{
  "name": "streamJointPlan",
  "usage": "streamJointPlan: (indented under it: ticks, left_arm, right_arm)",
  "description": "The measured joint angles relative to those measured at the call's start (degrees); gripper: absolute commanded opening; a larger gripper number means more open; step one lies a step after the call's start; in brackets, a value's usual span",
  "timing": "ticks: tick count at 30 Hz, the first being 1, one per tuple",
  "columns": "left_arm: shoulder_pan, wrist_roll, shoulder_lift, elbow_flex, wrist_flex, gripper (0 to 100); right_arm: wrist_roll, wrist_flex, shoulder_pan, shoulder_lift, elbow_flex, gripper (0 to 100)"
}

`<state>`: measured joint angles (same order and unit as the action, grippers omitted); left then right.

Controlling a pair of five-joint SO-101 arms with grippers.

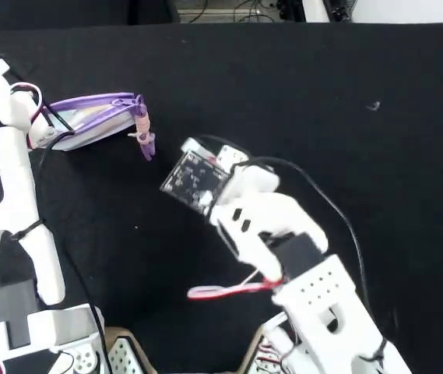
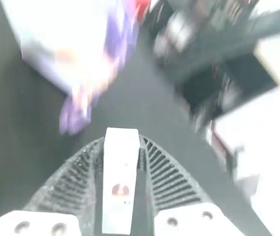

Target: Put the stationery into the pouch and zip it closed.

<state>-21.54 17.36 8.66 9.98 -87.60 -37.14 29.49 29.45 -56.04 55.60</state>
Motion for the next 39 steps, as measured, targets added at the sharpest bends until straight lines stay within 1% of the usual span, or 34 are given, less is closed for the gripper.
streamJointPlan:
  ticks: [3, 6, 11, 15, 21, 29, 39]
  left_arm:
    - [0.0, 0.0, -0.1, 0.0, 0.0, 3]
    - [0.0, 0.0, -0.1, 0.0, 0.0, 3]
    - [0.0, 0.0, -0.1, 0.0, 0.0, 3]
    - [0.0, 0.0, -0.1, 0.0, 0.0, 3]
    - [0.0, 0.0, -0.1, 0.0, 0.0, 3]
    - [0.0, 0.0, -0.1, 0.0, 0.0, 3]
    - [0.0, 0.0, 0.4, -1.6, 0.9, 3]
  right_arm:
    - [5.0, -8.5, 3.1, -0.6, 0.1, 1.1]
    - [7.8, -18.5, 6.4, -0.5, 0.1, 1.1]
    - [10.0, -34.8, 12.4, 3.2, 0.1, 1.1]
    - [10.3, -48.1, 16.0, 9.8, 0.1, 1.1]
    - [10.3, -65.3, 18.6, 20.5, 0.1, 1.1]
    - [10.3, -84.8, 18.7, 35.8, -1.2, 1.1]
    - [10.5, -104.0, 18.6, 59.7, -9.1, 1.1]
